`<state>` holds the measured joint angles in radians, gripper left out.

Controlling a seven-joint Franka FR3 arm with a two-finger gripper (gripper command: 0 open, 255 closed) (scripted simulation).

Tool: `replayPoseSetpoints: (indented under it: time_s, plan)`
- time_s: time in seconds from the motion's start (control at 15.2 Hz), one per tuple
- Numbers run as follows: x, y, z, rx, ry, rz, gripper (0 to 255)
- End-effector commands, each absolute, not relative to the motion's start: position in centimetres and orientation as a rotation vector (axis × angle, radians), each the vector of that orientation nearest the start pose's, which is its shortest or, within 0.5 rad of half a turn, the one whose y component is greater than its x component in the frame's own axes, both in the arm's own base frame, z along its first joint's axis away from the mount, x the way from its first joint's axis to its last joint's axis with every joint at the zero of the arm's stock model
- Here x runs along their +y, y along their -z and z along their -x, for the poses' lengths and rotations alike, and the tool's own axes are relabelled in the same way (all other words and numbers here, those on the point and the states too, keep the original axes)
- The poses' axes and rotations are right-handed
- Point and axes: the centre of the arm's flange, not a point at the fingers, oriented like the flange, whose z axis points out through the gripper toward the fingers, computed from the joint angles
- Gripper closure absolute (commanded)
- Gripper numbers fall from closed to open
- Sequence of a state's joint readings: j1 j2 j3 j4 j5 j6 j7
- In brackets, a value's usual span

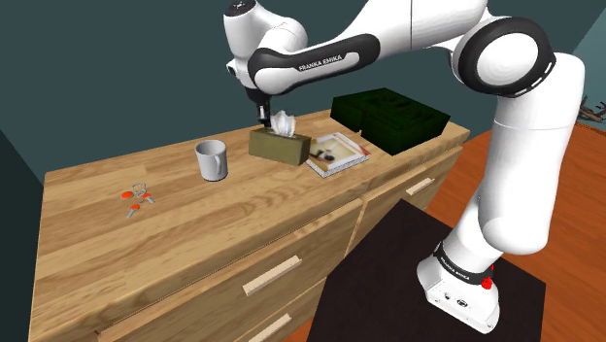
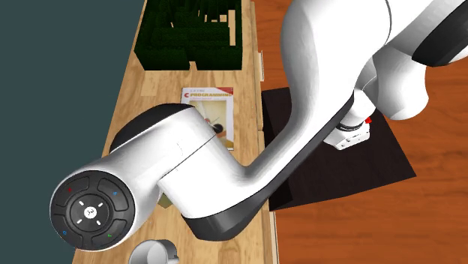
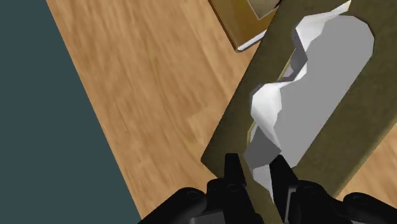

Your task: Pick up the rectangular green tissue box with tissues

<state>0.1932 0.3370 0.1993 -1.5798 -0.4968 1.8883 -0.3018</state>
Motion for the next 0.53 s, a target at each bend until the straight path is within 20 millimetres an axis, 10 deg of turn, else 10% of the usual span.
replayPoseSetpoints:
  time_s: [0.0,0.46]
  plan:
    - [20.5,-46.3,-62.7,-1.455,-0.002,3.236,255]
    - [20.5,-50.0,-62.7,-1.455,-0.002,3.236,255]
